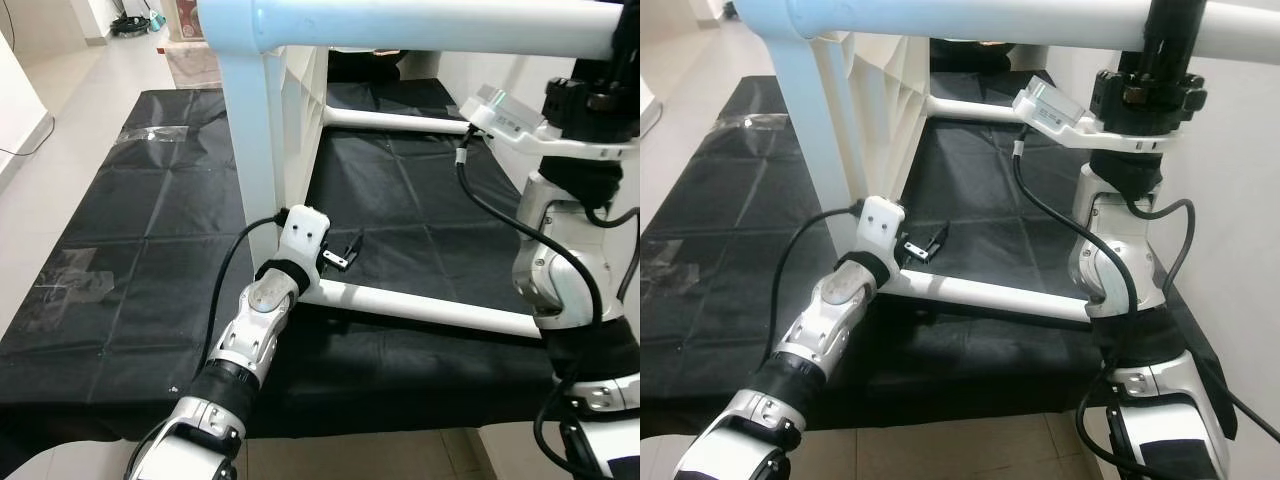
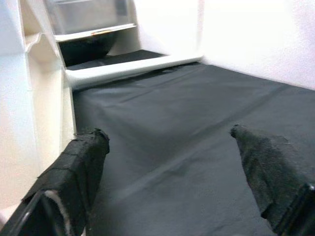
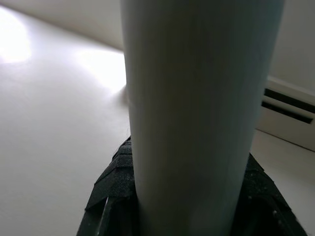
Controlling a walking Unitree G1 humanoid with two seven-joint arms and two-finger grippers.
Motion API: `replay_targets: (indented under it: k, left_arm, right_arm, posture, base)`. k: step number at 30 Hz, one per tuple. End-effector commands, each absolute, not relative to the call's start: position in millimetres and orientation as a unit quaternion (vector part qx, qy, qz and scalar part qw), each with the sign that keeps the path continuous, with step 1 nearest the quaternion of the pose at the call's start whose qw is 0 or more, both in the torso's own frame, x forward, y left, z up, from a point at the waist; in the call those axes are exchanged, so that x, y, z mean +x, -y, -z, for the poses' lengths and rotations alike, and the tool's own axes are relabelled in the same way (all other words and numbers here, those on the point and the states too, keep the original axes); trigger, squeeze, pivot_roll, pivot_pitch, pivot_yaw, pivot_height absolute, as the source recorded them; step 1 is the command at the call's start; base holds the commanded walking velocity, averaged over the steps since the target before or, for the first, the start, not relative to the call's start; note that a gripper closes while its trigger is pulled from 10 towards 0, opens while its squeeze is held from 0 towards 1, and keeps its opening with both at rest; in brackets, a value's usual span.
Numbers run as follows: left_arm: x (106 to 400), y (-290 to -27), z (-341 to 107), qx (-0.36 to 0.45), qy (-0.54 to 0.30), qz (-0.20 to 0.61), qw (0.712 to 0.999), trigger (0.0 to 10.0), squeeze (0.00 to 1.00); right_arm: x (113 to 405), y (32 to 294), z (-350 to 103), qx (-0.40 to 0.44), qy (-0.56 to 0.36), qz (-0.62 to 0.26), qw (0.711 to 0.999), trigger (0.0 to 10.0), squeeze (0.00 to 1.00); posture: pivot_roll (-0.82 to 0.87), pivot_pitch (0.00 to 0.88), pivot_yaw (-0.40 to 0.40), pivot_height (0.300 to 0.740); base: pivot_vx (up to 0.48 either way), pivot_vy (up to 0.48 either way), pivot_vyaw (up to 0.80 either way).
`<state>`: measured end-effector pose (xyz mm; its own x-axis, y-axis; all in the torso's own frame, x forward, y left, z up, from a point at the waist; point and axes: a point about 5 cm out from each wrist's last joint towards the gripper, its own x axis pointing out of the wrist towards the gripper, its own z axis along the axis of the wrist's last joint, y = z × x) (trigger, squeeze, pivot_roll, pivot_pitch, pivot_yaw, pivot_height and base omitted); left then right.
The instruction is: Building children table
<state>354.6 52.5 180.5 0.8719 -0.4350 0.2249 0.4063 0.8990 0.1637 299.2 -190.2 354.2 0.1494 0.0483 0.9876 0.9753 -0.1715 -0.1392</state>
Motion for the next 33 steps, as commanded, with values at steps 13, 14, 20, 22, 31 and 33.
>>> replay_targets:
  k: [13, 14, 20, 22, 31, 33]
  left_arm:
    - [376, -148, -216, 0.21, 0.164, 0.098, 0.959, 10.0, 0.0]
    - [376, -159, -222, 0.226, 0.17, 0.099, 0.954, 10.0, 0.0]
    - [384, -191, -258, 0.301, 0.183, 0.11, 0.929, 10.0, 0.0]
    - [388, -199, -271, 0.32, 0.187, 0.102, 0.923, 10.0, 0.0]
    - [394, -209, -348, 0.393, 0.241, 0.076, 0.884, 10.0, 0.0]
    - [393, -208, -356, 0.402, 0.247, 0.077, 0.878, 10.0, 0.0]
  right_arm:
    - [316, 225, -367, -0.548, 0.361, 0.487, 0.576, 0.0, 0.0]
    - [317, 229, -372, -0.536, 0.355, 0.488, 0.59, 0.0, 0.0]
    - [316, 243, -397, -0.479, 0.342, 0.503, 0.632, 0.0, 0.0]
    - [315, 248, -401, -0.46, 0.336, 0.511, 0.644, 0.0, 0.0]
    - [314, 291, -376, -0.29, 0.233, 0.547, 0.75, 0.0, 0.0]
    - [316, 296, -369, -0.26, 0.215, 0.547, 0.766, 0.0, 0.0]
  posture:
    - [0.09, 0.128, -0.033, 0.74]
    - [0.09, 0.128, -0.033, 0.74]
    - [0.1, 0.12, -0.039, 0.74]
    - [0.11, 0.11, -0.041, 0.74]
    - [0.13, 0.089, -0.035, 0.74]
    - [0.13, 0.085, -0.036, 0.74]
  base:
    - [0.0, 0.0, 0.0]
    - [0.0, 0.0, 0.0]
    - [0.0, 0.0, 0.0]
    - [0.0, 0.0, 0.0]
    - [0.0, 0.0, 0.0]
    - [0.0, 0.0, 0.0]
